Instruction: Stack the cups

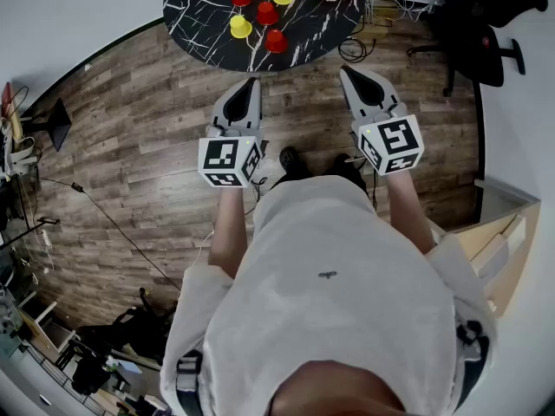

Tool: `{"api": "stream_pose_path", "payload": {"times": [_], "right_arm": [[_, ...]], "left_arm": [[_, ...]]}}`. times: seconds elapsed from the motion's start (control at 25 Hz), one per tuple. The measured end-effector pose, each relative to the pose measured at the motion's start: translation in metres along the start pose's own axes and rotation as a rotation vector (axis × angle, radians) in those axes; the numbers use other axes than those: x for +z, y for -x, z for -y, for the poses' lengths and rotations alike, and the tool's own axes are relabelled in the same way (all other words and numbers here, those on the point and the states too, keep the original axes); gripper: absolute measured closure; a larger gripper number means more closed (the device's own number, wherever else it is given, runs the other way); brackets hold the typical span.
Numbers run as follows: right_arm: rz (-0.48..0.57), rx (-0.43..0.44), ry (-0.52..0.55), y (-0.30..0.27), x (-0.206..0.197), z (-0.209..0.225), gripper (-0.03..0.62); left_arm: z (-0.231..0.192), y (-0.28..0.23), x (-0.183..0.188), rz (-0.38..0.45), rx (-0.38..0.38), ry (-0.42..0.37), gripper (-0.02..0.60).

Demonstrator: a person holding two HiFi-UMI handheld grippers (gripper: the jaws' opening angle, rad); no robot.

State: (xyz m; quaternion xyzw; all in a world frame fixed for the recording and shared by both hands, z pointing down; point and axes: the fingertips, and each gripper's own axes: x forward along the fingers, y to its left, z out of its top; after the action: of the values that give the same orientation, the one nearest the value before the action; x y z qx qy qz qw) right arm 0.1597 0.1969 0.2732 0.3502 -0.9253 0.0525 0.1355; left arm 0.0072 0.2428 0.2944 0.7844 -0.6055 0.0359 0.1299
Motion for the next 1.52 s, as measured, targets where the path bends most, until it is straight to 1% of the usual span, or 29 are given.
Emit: {"api": "stream_pose_path", "payload": {"times": [0.2, 0.28, 0.44, 0.56, 0.64, 0.76, 0.88, 1.0, 1.32, 1.52], "right_arm": [[-0.003, 0.006, 0.002, 0.01, -0.005, -0.005, 0.591], [-0.005, 0.015, 0.008, 0.011, -0.006, -0.009, 0.591], [0.005, 0.024, 0.045, 0.01, -0.002, -0.016, 0.591], [0.026, 0.018, 0.077, 0.009, 0.003, -0.026, 0.591], [0.029, 0.023, 0.074, 0.007, 0.005, -0.033, 0.589], [0.019, 0.019, 0.06, 0.004, 0.002, -0.039, 0.589], [0.006, 0.017, 0.07, 0.002, -0.002, -0.047, 0.589], [-0.005, 0.023, 0.087, 0.003, -0.007, -0.056, 0.589], [-0.019, 0.031, 0.074, -0.006, -0.009, -0.056, 0.589], [-0.025, 0.045, 0.076, -0.018, -0.009, -0.051, 0.589]], "left_arm": [[0.016, 0.001, -0.001, -0.006, -0.013, -0.023, 0.577], [0.022, 0.004, -0.001, -0.008, -0.027, -0.044, 0.577], [0.022, 0.009, 0.0, 0.0, -0.031, -0.066, 0.577], [0.011, 0.013, -0.003, 0.001, -0.019, -0.058, 0.577], [0.005, 0.017, -0.004, 0.003, -0.016, -0.046, 0.577], [0.0, 0.022, -0.003, 0.007, -0.031, -0.031, 0.577], [-0.002, 0.028, -0.004, 0.011, -0.053, -0.024, 0.577], [-0.004, 0.031, -0.009, 0.004, -0.045, -0.035, 0.577], [-0.007, 0.031, -0.018, -0.019, -0.043, -0.026, 0.577], [-0.016, 0.024, -0.017, -0.032, -0.022, -0.025, 0.577]]}}
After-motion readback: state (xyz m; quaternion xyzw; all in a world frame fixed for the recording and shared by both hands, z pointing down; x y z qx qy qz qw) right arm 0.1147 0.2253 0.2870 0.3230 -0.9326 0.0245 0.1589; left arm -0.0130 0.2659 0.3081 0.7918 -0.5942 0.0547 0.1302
